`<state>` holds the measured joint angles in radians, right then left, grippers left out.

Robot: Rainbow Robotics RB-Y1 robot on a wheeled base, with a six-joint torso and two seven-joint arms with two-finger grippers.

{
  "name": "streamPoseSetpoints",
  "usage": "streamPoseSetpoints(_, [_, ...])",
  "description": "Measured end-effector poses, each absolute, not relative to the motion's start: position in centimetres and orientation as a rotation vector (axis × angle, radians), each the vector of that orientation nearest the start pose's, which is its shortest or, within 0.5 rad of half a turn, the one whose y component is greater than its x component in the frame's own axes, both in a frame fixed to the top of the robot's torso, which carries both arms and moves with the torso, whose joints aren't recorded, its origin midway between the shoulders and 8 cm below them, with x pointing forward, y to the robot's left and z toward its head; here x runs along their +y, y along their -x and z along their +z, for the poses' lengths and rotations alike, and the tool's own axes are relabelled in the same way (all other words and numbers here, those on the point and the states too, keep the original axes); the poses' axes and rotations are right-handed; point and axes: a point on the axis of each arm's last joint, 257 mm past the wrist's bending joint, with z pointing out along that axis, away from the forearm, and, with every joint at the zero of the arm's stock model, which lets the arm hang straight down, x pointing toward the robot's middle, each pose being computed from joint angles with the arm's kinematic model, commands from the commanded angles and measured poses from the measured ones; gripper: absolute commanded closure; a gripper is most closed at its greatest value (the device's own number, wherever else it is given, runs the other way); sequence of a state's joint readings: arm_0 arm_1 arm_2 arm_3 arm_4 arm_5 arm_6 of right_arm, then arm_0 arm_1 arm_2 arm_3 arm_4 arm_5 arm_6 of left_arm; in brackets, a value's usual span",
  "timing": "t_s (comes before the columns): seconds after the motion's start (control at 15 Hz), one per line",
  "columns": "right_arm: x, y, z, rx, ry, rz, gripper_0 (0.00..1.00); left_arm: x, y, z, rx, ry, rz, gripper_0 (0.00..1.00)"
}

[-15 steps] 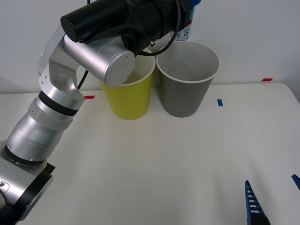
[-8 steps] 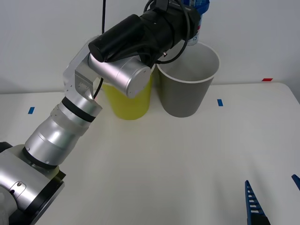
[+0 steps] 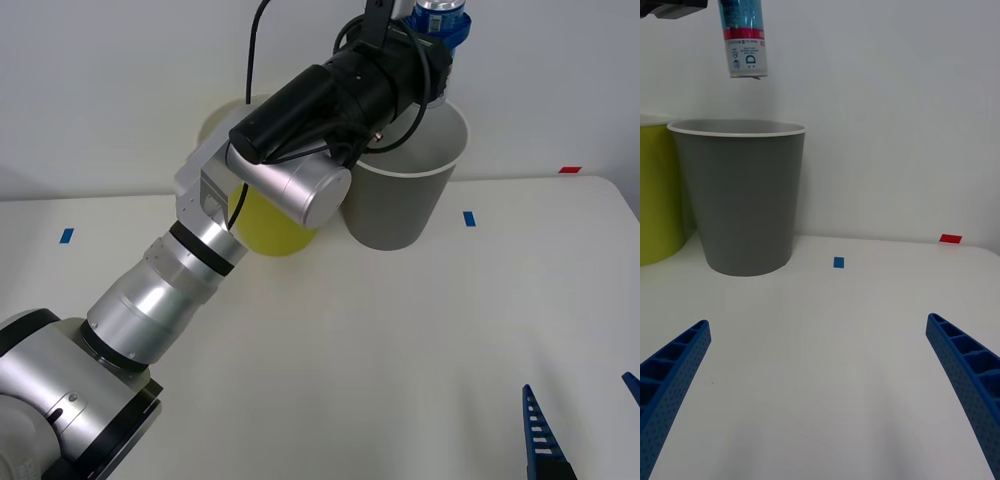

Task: Put cans in the gray bin and PET bottles in the light green bin.

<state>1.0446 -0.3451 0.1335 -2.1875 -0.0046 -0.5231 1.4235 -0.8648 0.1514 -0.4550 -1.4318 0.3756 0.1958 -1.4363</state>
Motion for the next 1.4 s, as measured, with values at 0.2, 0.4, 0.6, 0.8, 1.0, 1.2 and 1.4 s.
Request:
streamPoseSetpoints(0.2, [-26.8, -25.2, -19.2, 1.491, 0.120, 0.000, 0.00, -12.3, -58.2, 7.2, 1.204, -0.548, -0.561, 1.00])
streamPoseSetpoints(0.4, [-26.8, -25.2, -19.2, 1.491, 0.120, 0.000, 0.00, -12.0, -58.5, 7.2, 1.196, -0.560, -0.526, 1.00])
streamPoseSetpoints(0.6, [-26.8, -25.2, -19.2, 1.491, 0.120, 0.000, 0.00, -11.7, -58.6, 7.2, 1.195, -0.562, -0.515, 0.28])
streamPoseSetpoints(0.8, [-26.8, -25.2, -19.2, 1.491, 0.120, 0.000, 0.00, -11.6, -58.7, 7.2, 1.198, -0.554, -0.521, 0.00])
streamPoseSetpoints(1.0, [-26.8, -25.2, -19.2, 1.491, 0.120, 0.000, 0.00, -11.4, -58.8, 7.3, 1.201, -0.545, -0.527, 0.00])
streamPoseSetpoints(1.2, [-26.8, -25.2, -19.2, 1.491, 0.120, 0.000, 0.00, -11.3, -58.9, 7.3, 1.202, -0.542, -0.527, 0.00])
streamPoseSetpoints(1.4, [-26.8, -25.2, -19.2, 1.491, 0.120, 0.000, 0.00, -11.6, -58.7, 7.6, 1.199, -0.536, -0.539, 0.00])
